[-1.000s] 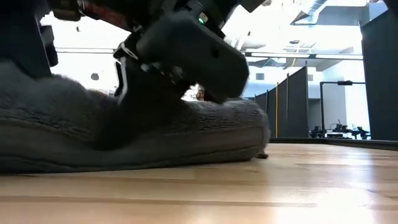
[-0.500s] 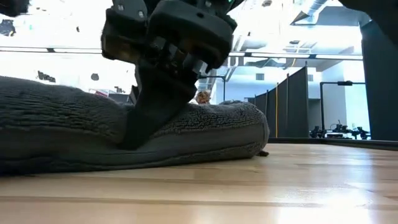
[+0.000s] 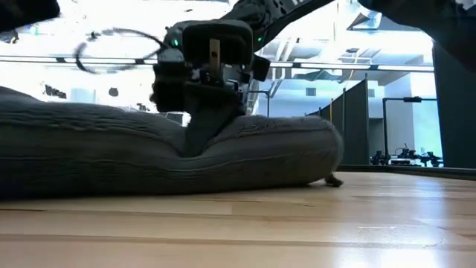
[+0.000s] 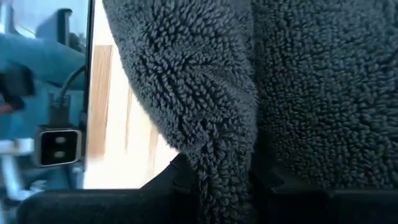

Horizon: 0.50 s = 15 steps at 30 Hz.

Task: Roll towel
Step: Roll the black towel

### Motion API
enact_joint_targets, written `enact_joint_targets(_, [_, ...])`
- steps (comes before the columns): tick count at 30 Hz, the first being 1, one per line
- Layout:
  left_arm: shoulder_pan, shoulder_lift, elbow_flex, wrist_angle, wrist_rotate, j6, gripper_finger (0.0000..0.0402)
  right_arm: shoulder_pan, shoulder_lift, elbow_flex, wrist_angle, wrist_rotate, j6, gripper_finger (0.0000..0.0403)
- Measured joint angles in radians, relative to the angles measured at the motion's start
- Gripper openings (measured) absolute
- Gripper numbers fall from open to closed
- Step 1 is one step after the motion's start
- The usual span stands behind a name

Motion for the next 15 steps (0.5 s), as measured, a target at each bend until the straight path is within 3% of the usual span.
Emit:
enact_joint_targets(6, [0.051,0.055,0.025,-0.085,-0.113,0.006,0.0000,-0.052,0.000,0.000,-0.108,-0.106,0.082,0.0057])
enact_joint_targets(12, [0.053,0.117,0.201,-0.409,-0.359,0.105,0.0000,-0.064,0.000,-0.024,-0.122,-0.311,0.134,0.0057])
enact_joint_targets(15, [0.053,0.157,0.266,-0.520,-0.399,0.135,0.0000,-0.069,0.000,-0.067,-0.121,-0.435,0.135,0.0057])
